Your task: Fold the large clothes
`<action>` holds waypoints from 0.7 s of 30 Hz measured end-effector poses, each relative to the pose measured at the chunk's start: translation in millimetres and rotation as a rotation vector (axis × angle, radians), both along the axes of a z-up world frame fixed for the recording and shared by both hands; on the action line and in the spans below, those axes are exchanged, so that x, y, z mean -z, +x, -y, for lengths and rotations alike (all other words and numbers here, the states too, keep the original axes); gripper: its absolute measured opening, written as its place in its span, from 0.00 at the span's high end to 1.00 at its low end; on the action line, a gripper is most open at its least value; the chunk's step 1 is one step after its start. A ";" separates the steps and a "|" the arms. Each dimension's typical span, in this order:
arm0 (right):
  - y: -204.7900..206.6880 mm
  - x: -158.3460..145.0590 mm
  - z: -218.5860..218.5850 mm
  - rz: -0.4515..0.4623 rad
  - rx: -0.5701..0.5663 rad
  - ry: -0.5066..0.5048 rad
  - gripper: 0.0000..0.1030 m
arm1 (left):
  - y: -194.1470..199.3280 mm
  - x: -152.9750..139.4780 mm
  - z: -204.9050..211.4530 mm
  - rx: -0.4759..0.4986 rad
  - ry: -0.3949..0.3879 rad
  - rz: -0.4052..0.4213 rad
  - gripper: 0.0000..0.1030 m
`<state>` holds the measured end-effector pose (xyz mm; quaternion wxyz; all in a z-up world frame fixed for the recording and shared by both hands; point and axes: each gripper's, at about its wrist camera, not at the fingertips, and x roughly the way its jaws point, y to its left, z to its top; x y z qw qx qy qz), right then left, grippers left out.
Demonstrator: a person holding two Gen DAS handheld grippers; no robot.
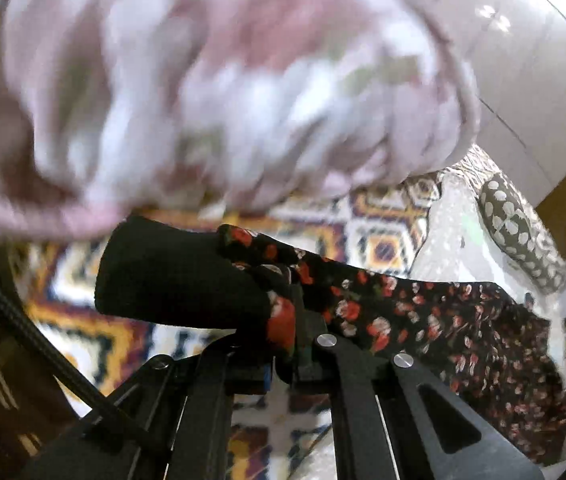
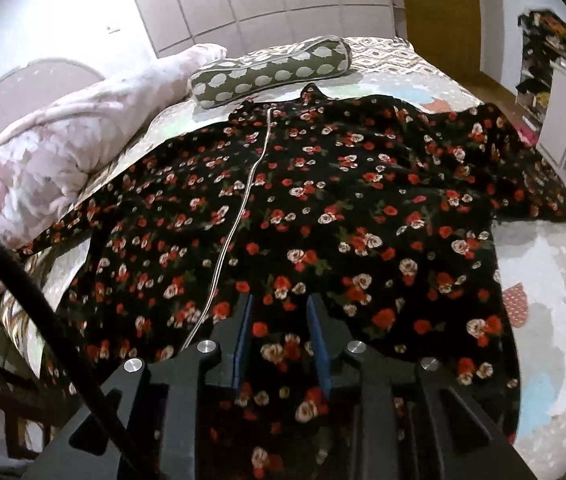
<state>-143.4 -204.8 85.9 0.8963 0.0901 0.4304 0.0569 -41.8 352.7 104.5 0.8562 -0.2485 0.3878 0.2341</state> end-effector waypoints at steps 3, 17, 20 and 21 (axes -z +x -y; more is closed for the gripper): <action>-0.3 9.9 12.0 -0.006 0.026 0.060 0.71 | 28.6 -31.6 48.0 0.103 0.072 0.027 0.95; -32.6 31.8 117.6 0.001 0.203 0.150 0.71 | 138.5 -27.4 432.1 0.953 -0.170 0.023 0.49; -31.6 25.9 128.0 0.015 0.208 0.148 0.71 | 120.1 -26.2 434.3 0.973 -0.196 0.032 0.37; -29.6 23.7 128.1 0.020 0.204 0.145 0.71 | 112.5 -26.3 425.1 0.966 -0.186 0.023 0.37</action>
